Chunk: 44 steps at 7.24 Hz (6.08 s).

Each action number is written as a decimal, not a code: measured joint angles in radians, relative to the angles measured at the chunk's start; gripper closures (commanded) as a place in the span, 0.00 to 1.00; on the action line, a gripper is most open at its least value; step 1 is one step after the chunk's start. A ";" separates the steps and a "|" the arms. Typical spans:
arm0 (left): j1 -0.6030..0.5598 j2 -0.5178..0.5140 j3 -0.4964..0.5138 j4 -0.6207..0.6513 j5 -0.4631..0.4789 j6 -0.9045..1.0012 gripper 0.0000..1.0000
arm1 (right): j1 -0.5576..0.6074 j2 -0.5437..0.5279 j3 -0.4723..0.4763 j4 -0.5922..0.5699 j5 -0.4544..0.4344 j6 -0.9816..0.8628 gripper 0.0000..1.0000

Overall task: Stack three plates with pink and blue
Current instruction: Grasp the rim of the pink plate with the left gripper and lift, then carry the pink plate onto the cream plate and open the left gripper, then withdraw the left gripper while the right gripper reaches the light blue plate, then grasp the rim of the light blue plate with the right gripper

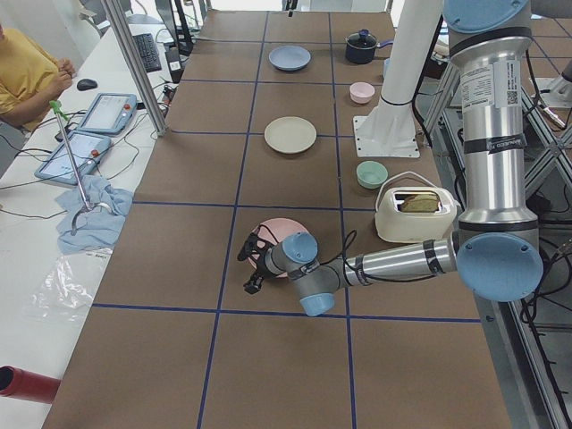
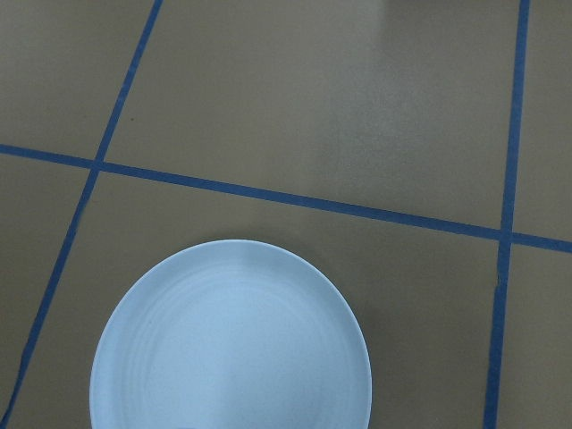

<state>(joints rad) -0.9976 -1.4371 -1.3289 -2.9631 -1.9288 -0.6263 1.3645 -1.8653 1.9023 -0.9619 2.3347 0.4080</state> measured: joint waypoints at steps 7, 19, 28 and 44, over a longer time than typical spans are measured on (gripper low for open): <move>0.042 0.002 -0.048 -0.070 -0.116 -0.011 1.00 | 0.001 0.000 0.000 0.000 -0.003 -0.003 0.00; 0.442 -0.511 -0.404 0.661 0.243 -0.618 1.00 | 0.000 -0.002 0.001 0.003 -0.003 -0.008 0.00; 0.536 -0.519 -0.414 0.735 0.337 -0.569 0.00 | 0.001 0.002 -0.001 0.003 -0.003 -0.006 0.00; 0.293 -0.396 -0.544 0.858 0.059 -0.125 0.00 | -0.379 -0.009 -0.382 0.528 -0.342 0.454 1.00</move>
<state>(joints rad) -0.7041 -1.8333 -1.8730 -2.1046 -1.8699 -0.7517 0.9854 -1.8745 1.5199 -0.4337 1.9929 0.8621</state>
